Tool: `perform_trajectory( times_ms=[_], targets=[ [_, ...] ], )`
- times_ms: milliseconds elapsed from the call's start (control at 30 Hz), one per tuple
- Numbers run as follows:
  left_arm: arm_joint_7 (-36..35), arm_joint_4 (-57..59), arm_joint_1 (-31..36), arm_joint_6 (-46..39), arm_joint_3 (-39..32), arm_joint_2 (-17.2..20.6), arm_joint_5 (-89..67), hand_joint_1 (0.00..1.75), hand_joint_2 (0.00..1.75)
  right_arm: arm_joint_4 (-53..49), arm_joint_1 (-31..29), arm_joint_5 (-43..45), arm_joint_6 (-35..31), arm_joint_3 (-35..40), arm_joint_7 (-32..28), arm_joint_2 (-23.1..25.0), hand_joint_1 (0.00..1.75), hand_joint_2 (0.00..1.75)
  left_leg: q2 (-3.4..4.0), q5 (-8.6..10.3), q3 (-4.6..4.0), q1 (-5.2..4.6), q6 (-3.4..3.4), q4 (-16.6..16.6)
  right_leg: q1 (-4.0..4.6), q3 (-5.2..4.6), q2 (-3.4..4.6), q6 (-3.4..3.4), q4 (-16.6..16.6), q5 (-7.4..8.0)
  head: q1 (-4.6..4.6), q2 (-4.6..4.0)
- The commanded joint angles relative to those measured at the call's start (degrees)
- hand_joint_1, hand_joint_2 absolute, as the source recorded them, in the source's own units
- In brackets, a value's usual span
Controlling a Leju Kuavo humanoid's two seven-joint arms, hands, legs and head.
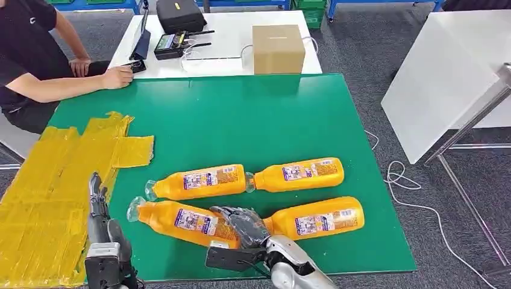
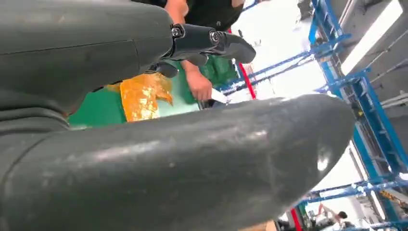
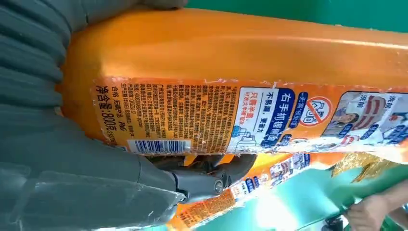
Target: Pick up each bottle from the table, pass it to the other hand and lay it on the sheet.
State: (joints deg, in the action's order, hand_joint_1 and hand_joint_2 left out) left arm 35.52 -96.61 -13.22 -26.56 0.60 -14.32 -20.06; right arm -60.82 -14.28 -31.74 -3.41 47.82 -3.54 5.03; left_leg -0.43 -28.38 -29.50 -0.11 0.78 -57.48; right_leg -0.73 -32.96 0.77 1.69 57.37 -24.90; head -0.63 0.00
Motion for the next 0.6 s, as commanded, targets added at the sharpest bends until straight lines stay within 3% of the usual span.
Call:
perform_trajectory(
  times_ms=[33,133,367,533,600],
  targets=[
    [-0.25,-3.84,1.13,1.97,-6.58,0.37,1.74,0.0,0.0,-3.68,2.1,1.04,0.34,-3.27,-0.77,-1.8,1.75,1.75,0.02,0.04,-0.07,0.16,-0.09,0.05,0.17,-0.01,-0.09,-0.09,-0.16,0.08,0.04,0.0],
    [-0.26,-5.07,0.26,2.89,-5.74,-0.16,3.5,0.0,0.0,-6.72,3.72,2.11,-1.31,-4.92,-1.77,-1.43,1.75,1.75,-0.01,0.02,-0.1,0.18,-0.07,0.02,0.19,-0.01,-0.14,-0.07,-0.18,0.08,0.0,0.0],
    [-4.93,-7.97,-4.44,21.17,2.02,0.43,16.43,0.0,0.0,-24.79,9.29,1.2,-9.93,-9.75,-6.23,0.52,1.75,1.75,-0.01,-0.06,-0.34,0.09,-0.04,-0.11,0.1,-0.31,-0.07,-0.03,0.04,-0.03,0.02,0.0],
    [-5.3,-8.05,-4.94,22.55,2.36,0.44,17.81,0.0,0.0,-24.48,8.85,1.33,-10.07,-10.07,-6.21,0.43,1.75,1.75,-0.03,-0.01,-0.35,0.04,-0.02,-0.01,0.05,-0.32,-0.1,-0.01,-0.04,0.0,0.02,0.0],
    [-7.28,-7.45,-4.97,28.91,3.28,1.04,22.84,0.0,0.0,-23.98,8.51,1.88,-11.24,-10.63,-7.72,0.79,1.75,1.75,-0.03,0.0,-0.35,0.08,-0.04,0.01,0.09,-0.29,-0.12,-0.03,-0.09,0.03,0.0,0.0]
  ],
)
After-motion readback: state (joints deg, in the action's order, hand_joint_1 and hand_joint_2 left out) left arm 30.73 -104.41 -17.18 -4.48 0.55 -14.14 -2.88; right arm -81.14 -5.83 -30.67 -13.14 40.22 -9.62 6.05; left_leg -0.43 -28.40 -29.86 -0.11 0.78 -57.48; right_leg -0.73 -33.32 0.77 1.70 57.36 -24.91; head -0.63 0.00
